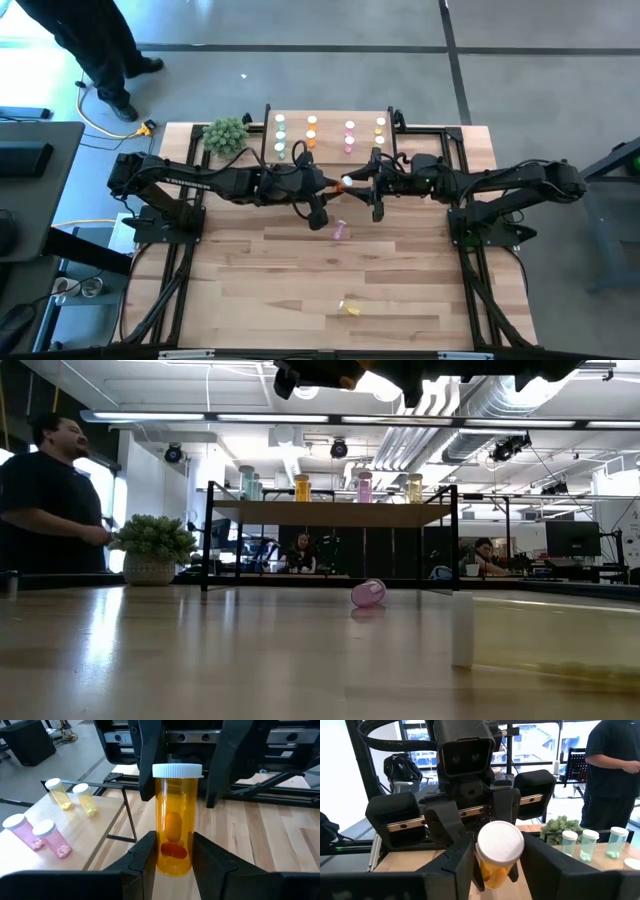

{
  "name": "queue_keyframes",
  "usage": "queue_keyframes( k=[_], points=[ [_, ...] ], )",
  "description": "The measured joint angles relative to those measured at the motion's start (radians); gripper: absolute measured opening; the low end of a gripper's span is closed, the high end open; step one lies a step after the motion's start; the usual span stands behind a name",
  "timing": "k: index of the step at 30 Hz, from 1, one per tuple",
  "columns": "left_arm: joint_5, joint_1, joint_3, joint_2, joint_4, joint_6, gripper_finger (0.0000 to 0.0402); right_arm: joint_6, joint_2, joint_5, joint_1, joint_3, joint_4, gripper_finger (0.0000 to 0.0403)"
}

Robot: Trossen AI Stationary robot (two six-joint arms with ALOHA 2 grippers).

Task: Pick and place medicine bottles onto shelf by color
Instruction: Put the orange pill bottle on the shelf aligned with the orange pill bottle

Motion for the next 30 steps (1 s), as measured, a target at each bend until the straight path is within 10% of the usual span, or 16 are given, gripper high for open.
queue_keyframes(
  k=[20, 30],
  points=[
    [-0.002, 0.0, 0.001, 0.0, -0.005, 0.001, 0.01, -0.005, 0.0, 0.008, 0.0, 0.0, -0.002, 0.0104],
    [0.011, 0.001, 0.001, 0.002, -0.059, 0.008, 0.0176, -0.005, 0.0, 0.019, 0.0, 0.0, -0.016, 0.0103]
  ],
)
